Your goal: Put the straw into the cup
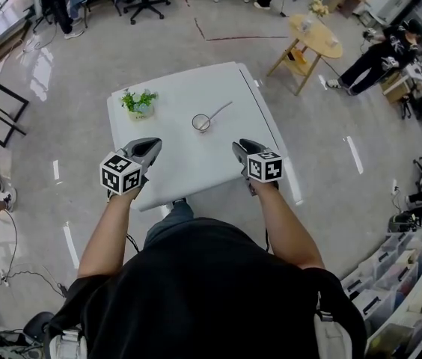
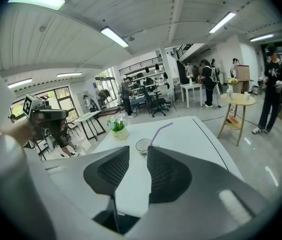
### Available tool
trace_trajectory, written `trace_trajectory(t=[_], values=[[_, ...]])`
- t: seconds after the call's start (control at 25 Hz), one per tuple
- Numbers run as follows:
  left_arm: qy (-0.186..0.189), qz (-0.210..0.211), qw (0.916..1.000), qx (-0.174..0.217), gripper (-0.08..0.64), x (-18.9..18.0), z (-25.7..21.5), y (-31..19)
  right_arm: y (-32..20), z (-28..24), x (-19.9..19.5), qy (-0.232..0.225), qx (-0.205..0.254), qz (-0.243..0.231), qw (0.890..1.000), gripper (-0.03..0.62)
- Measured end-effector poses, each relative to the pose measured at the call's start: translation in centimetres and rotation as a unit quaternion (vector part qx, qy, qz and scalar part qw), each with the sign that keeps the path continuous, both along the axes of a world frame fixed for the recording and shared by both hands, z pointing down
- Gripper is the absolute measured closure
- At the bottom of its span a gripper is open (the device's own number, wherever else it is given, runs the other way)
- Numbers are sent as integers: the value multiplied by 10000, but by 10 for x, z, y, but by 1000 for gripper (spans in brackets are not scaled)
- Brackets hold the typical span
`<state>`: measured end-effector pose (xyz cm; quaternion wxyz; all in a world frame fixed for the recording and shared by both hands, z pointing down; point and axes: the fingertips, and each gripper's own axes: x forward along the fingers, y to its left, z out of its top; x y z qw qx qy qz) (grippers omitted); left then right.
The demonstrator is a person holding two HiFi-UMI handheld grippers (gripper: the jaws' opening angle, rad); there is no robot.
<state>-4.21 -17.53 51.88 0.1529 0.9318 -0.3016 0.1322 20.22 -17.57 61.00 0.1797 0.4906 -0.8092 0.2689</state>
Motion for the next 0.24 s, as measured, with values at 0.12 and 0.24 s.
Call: trace_trajectory(t=[0.12,0.24], values=[[-1,15,10000,34,560,2,-1,7,8,-3,1,-26,57,-6,10000,456],[1,18,10000,45,560,6,-1,17,18,-5,4,-31,93,-20,10000,459]])
